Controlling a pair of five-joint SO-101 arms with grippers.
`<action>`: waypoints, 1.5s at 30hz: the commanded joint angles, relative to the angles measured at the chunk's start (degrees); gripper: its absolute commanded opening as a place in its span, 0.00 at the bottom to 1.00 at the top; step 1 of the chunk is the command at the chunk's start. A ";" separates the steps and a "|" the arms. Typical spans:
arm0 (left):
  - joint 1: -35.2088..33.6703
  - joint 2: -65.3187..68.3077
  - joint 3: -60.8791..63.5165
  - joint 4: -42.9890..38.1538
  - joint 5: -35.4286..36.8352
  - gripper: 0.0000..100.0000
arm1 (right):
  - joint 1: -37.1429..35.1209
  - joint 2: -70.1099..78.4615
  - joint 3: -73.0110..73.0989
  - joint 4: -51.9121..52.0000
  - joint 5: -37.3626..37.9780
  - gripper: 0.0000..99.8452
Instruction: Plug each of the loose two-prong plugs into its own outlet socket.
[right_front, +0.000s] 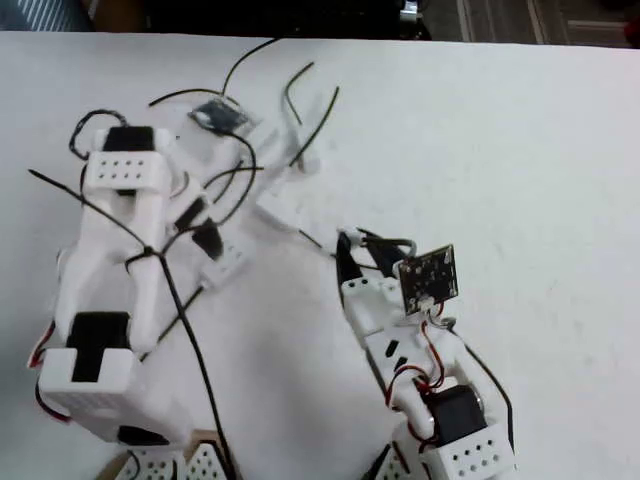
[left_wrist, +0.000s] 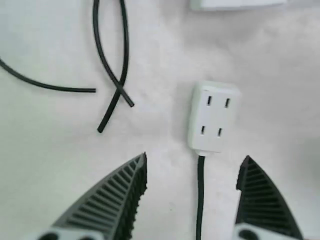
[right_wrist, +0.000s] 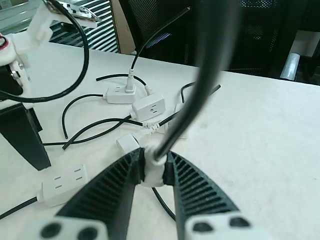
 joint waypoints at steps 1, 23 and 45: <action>3.82 -1.89 3.25 -1.23 0.00 0.29 | 0.66 0.40 -0.26 -1.27 0.09 0.02; 9.27 -2.24 24.09 -25.23 0.18 0.13 | 0.75 0.04 -0.26 -1.19 0.09 0.02; 16.75 -12.09 22.86 -14.95 7.82 0.30 | 0.66 0.40 -0.26 -1.01 0.09 0.02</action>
